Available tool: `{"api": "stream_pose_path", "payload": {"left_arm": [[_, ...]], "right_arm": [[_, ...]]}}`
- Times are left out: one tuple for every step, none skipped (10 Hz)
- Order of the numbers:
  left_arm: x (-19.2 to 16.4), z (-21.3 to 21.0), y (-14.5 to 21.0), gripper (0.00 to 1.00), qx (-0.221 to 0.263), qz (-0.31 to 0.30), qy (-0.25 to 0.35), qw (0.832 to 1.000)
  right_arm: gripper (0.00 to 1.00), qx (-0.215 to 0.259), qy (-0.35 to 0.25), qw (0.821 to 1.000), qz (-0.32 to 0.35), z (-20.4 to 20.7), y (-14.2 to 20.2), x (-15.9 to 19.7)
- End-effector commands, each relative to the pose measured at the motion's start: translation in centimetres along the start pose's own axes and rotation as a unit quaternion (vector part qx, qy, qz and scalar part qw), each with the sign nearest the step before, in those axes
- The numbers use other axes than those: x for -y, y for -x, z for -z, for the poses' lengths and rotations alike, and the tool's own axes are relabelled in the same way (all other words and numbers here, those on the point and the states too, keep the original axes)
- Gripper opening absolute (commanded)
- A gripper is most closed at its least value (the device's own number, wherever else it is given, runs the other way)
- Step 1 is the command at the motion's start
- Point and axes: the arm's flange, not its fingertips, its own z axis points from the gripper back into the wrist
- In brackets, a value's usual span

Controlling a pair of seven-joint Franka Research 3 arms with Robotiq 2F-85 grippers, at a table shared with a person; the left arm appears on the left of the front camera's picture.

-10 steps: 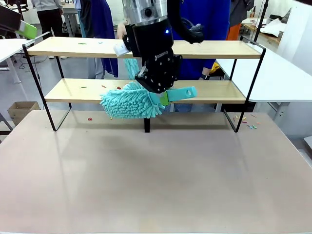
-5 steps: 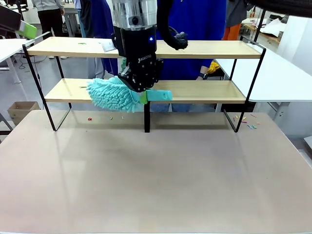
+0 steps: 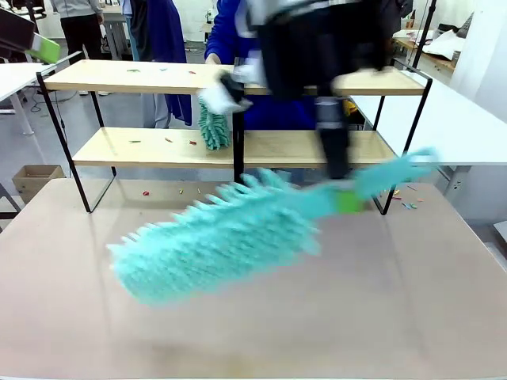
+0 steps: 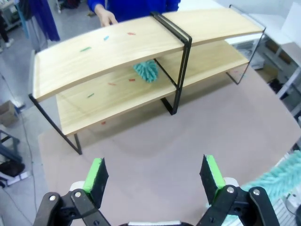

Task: Clean the shelves.
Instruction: Clean another randomly selected level of the Shelf with the Duster.

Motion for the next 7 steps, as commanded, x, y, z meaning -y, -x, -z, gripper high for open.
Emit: {"api": "stream_pose_path", "payload": {"left_arm": [[-0.1,0.0,0.0,1.0,0.0,0.001,0.001,1.0],[-0.1,0.0,0.0,1.0,0.0,0.001,0.001,1.0],[-0.1,0.0,0.0,1.0,0.0,0.001,0.001,1.0],[-0.1,0.0,0.0,1.0,0.0,0.001,0.001,1.0],[-0.1,0.0,0.0,1.0,0.0,0.001,0.001,1.0],[-0.1,0.0,0.0,1.0,0.0,0.001,0.001,1.0],[-0.1,0.0,0.0,1.0,0.0,0.001,0.001,1.0]], "right_arm": [[0.13,-0.019,0.034,0.999,-0.018,4.1,5.6,0.7],[0.13,-0.041,0.051,0.997,-0.03,5.8,7.4,0.3],[0.13,-0.039,0.06,0.997,-0.03,7.7,9.4,0.2],[0.13,-0.047,0.057,0.997,-0.015,9.4,10.6,0.6],[0.13,0.013,0.044,0.999,0.007,9.8,10.7,1.3],[0.13,0.03,0.032,0.999,0.024,9.8,10.2,2.0],[0.13,-0.041,0.043,0.998,-0.004,8.8,10.6,0.6]]}}
